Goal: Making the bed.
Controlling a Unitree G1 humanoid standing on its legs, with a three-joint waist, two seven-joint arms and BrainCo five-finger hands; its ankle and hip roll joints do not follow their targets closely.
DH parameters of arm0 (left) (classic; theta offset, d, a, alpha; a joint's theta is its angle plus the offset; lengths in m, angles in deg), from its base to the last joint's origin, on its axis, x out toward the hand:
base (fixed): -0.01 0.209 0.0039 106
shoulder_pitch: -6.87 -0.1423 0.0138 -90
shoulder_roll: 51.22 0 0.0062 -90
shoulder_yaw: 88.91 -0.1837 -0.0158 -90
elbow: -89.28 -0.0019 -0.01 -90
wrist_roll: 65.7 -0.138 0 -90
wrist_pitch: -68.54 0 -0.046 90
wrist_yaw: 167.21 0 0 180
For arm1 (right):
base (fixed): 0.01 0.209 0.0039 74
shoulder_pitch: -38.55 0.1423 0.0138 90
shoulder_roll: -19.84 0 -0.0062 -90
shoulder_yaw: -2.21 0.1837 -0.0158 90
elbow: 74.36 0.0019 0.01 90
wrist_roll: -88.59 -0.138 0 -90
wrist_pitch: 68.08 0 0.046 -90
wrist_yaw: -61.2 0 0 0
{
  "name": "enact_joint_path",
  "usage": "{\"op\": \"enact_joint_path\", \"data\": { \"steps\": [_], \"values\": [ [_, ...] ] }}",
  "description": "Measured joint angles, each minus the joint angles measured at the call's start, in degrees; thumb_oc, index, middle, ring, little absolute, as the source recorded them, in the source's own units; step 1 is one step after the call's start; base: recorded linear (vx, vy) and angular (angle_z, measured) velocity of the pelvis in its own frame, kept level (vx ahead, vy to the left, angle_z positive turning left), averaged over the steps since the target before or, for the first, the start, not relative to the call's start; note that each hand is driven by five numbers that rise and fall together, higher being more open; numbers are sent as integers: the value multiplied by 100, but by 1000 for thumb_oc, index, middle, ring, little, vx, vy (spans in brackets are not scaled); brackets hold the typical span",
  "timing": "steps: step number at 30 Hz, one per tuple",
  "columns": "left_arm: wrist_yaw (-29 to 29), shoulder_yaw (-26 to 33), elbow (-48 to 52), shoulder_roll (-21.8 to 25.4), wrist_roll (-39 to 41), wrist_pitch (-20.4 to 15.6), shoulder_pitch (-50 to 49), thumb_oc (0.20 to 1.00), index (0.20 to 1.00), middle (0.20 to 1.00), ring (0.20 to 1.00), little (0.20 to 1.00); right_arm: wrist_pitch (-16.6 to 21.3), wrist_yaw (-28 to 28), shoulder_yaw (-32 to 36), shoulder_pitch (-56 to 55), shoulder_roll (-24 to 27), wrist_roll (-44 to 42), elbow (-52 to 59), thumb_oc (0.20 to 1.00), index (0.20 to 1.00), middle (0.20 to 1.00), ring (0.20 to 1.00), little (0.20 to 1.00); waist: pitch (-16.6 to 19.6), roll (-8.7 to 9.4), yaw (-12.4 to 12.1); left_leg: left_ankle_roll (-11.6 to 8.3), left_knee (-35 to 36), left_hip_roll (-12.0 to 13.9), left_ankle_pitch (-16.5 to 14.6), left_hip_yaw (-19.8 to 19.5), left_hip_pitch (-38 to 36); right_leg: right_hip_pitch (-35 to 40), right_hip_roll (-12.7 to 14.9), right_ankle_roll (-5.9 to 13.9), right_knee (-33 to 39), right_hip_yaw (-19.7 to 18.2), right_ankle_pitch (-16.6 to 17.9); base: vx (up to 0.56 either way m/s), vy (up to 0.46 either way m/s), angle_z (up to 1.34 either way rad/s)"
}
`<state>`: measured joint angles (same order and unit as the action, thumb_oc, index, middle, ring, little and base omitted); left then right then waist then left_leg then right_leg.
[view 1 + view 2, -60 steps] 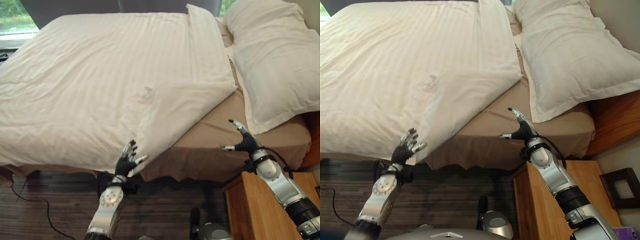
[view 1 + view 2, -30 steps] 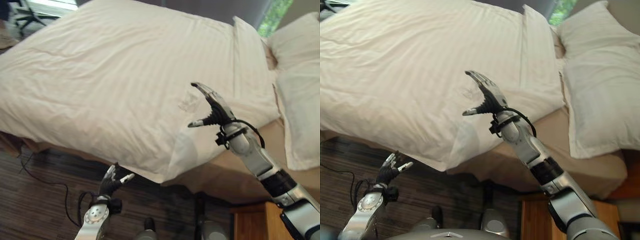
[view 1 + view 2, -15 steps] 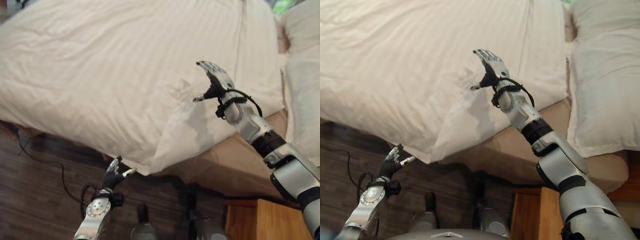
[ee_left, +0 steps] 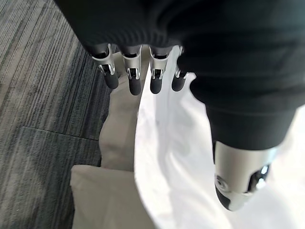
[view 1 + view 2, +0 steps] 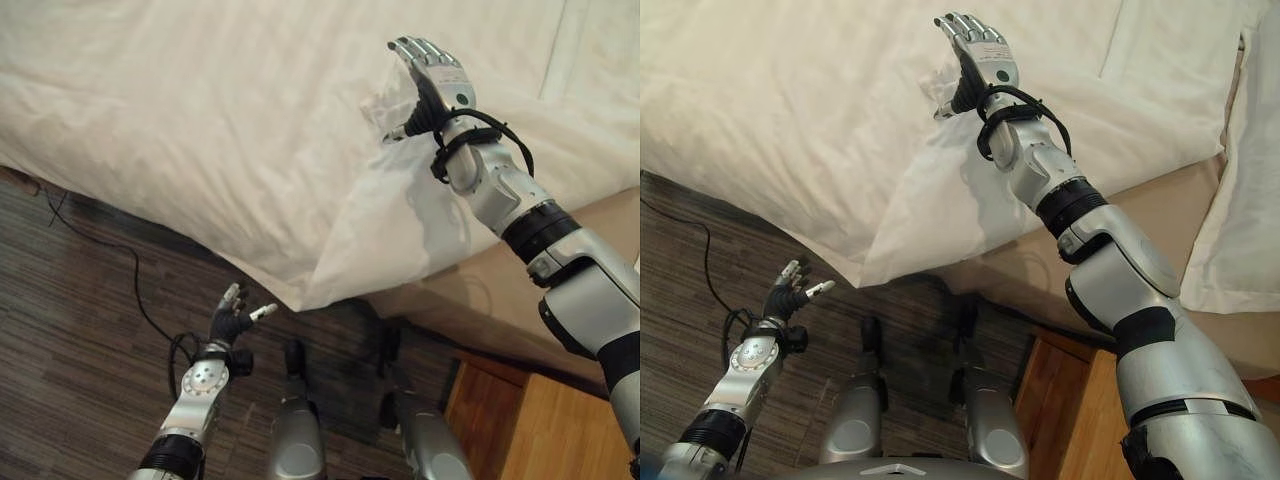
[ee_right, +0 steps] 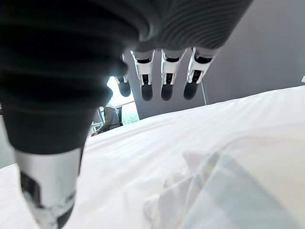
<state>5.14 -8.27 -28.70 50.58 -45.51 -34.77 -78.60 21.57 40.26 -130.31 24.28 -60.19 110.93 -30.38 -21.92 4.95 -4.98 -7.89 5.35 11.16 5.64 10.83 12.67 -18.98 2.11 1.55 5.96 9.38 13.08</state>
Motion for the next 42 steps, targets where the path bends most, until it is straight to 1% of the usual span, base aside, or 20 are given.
{"op": "enact_joint_path", "data": {
  "steps": [5,9,10,11,13,16,17,20,22,24,26,28,30,31,34,35,36,38,40,42],
  "values": [
    [-8,-70,-122,5,65,1,33,1000,1000,1000,1000,1000,-39,-7,-57,-36,-29,-122,-469,1000,1000,1000,1000,1000,-112,-140,-54,-22,0,-8,67,-77,230,-189,15,-35,-2,49,26,-16,-17,8],
    [-51,-75,-153,6,210,0,89,1000,1000,1000,1000,1000,-68,-7,-56,-50,-37,-258,-620,1000,1000,1000,1000,1000,-126,-167,-1,-21,0,-4,68,-48,198,-179,6,-52,-2,23,40,-33,16,-4],
    [-52,-90,-161,7,210,1,88,1000,1000,1000,1000,1000,-69,-6,-60,-53,-39,-258,-622,200,200,200,200,200,-125,-169,-6,-23,0,-7,78,-51,198,-180,6,-62,-2,19,47,-168,86,-1],
    [-55,-120,-193,5,208,-7,103,1000,1000,1000,1000,1000,-56,-11,-52,-61,-67,-276,-748,200,200,200,200,200,-113,-181,12,-22,-2,-61,88,-40,198,-198,19,-88,-4,3,77,-172,103,0],
    [-62,-489,-537,-10,206,8,300,1000,1000,1000,1000,1000,-16,-58,-50,86,-439,-350,-1760,200,200,200,200,200,-66,-281,30,11,-1,-139,116,2,185,-201,95,-62,-3,-57,117,-50,47,-4],
    [-60,-481,-568,-44,203,24,403,1000,1000,1000,1000,1000,-79,4,-45,-16,-296,-543,-1413,200,200,200,200,200,-52,-309,174,24,1,-187,124,19,89,-110,174,-30,-3,-82,137,-16,38,1],
    [-66,-489,-569,-50,202,25,419,1000,1000,1000,1000,1000,-77,0,101,-122,-275,-547,-1212,200,200,200,200,200,-41,-300,190,24,0,-187,123,28,-11,-10,169,-22,-2,-92,131,6,46,-4],
    [-87,-484,-608,-75,200,61,405,1000,1000,1000,1000,1000,-86,19,452,-747,-369,-600,-625,200,200,200,200,200,136,-233,229,18,10,-167,73,111,-342,267,143,26,-1,-175,92,-3,46,-13],
    [-91,-488,-715,-117,197,158,392,1000,1000,1000,1000,1000,-87,33,594,-1194,-458,-713,-533,200,200,200,200,200,401,-169,374,3,32,-174,49,147,-456,367,151,86,0,-215,44,-15,48,-9],
    [-93,-487,-754,-132,156,183,381,1000,1000,1000,1000,1000,-119,37,661,-1495,-453,-761,-514,200,200,200,200,200,540,-77,492,22,32,-189,10,206,-583,453,156,116,1,-271,-2,-14,40,-11],
    [-92,-490,-811,-137,145,231,263,1000,1000,1000,1000,1000,-120,36,794,-1857,-466,-762,-365,200,200,200,200,200,733,-4,521,33,34,-193,3,270,-627,461,156,116,2,-333,-1,9,46,-16],
    [-91,-469,-843,-216,131,262,172,1000,1000,1000,1000,1000,-130,33,953,-2261,-431,-754,-134,200,200,200,200,200,787,45,643,10,9,-234,-17,289,-751,563,161,114,2,-373,-6,14,47,-8],
    [-84,-426,-897,-315,114,300,-36,1000,1000,1000,1000,1000,-136,54,1073,-2802,-462,-744,208,200,200,200,200,200,902,87,654,33,35,-237,-45,360,-887,655,159,103,9,-438,-33,22,19,-20],
    [-79,-413,-900,-376,99,392,-220,1000,1000,1000,1000,1000,-90,86,1106,-3247,-467,-702,372,200,200,200,200,200,1046,121,655,42,37,-229,-78,448,-977,684,163,107,30,-517,-47,22,12,-29],
    [-68,-386,-914,-392,92,464,-308,1000,1000,1000,1000,1000,-64,164,1199,-3669,-451,-662,339,200,200,200,200,200,1125,133,814,40,37,-257,-87,502,-1068,754,205,208,31,-515,-124,14,5,-12],
    [-67,-373,-945,-392,91,466,-319,1000,1000,1000,1000,1000,-61,168,1265,-3789,-451,-662,318,200,200,200,200,200,1144,138,815,56,37,-263,-94,539,-1113,779,217,216,32,-516,-130,13,-1,-16],
    [-63,-374,-1019,-393,90,470,-333,1000,1000,1000,1000,1000,-57,187,1321,-3882,-448,-665,240,200,200,200,200,200,1160,127,816,87,37,-261,-119,590,-1190,829,225,286,33,-516,-184,9,-8,-27],
    [-59,-378,-1110,-417,89,475,-443,1000,1000,1000,1000,1000,-67,262,1380,-3934,-425,-671,113,200,200,200,200,200,1287,-9,858,131,43,-166,-162,638,-1184,807,209,483,-5,-423,-323,4,-11,-23],
    [-30,-376,-1113,-421,64,472,-560,1000,1000,1000,1000,1000,-35,282,1518,-3942,-379,-726,-25,200,200,200,200,200,1405,-4,954,129,41,-211,-154,641,-1201,809,229,401,10,-358,-285,-2,-36,0],
    [47,-380,-1113,-481,-79,469,-693,1000,1000,1000,1000,1000,36,286,1572,-3969,-205,-764,-8,200,200,200,200,200,1459,-106,975,127,40,-225,-155,732,-1238,807,210,411,28,-401,-293,-11,-37,-15]
  ]
}}
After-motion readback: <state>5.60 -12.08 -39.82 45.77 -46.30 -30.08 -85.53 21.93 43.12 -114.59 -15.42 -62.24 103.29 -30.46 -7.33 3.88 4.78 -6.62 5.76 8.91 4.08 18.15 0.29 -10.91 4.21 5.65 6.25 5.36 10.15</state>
